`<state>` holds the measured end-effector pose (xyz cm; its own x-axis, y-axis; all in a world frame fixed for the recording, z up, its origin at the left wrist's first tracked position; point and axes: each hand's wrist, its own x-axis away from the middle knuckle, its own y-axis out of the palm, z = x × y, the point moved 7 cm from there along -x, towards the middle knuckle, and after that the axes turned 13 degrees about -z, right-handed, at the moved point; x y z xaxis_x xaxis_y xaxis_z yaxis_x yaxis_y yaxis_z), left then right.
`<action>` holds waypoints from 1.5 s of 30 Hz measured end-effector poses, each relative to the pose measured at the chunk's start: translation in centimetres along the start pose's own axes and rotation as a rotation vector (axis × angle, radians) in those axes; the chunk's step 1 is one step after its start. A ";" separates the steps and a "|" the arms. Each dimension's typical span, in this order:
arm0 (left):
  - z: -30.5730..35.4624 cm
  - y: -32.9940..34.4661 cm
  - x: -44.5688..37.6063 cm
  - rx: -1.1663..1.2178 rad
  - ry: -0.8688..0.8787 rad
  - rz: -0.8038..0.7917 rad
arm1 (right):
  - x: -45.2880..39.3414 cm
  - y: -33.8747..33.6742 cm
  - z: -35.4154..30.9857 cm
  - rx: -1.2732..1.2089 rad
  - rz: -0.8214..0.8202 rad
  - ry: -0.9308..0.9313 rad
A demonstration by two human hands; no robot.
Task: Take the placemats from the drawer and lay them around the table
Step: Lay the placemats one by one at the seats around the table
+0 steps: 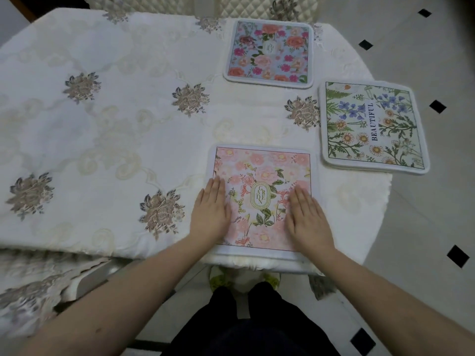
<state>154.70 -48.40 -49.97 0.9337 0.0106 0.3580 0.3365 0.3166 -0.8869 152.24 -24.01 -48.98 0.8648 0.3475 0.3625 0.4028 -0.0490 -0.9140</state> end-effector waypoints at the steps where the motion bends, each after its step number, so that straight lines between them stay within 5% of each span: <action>1: 1.2 0.8 0.8 0.012 0.017 0.007 | 0.5 0.5 -1.8 -0.027 0.010 -0.026; 10: 3.8 4.5 4.5 -0.013 0.049 0.010 | 1.4 4.5 -8.7 -0.071 -0.060 0.094; 20: -0.5 3.7 4.9 -0.175 0.250 -0.076 | 2.9 4.1 -4.2 0.072 -0.065 -0.033; 31: -3.5 2.9 5.6 -0.115 0.151 -0.082 | 5.0 2.6 2.4 -0.007 -0.054 0.087; 39: -3.3 -0.6 5.4 -0.145 0.215 0.169 | 4.5 1.9 2.2 -0.016 -0.012 0.090; 45: 0.0 -0.6 0.7 -0.108 0.219 0.070 | -0.5 -0.1 -0.7 -0.072 0.005 0.021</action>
<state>155.15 -48.55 -49.19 0.9554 -0.1810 0.2335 0.2706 0.2192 -0.9374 151.93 -24.85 -48.96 0.8728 0.3275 0.3619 0.4180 -0.1187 -0.9006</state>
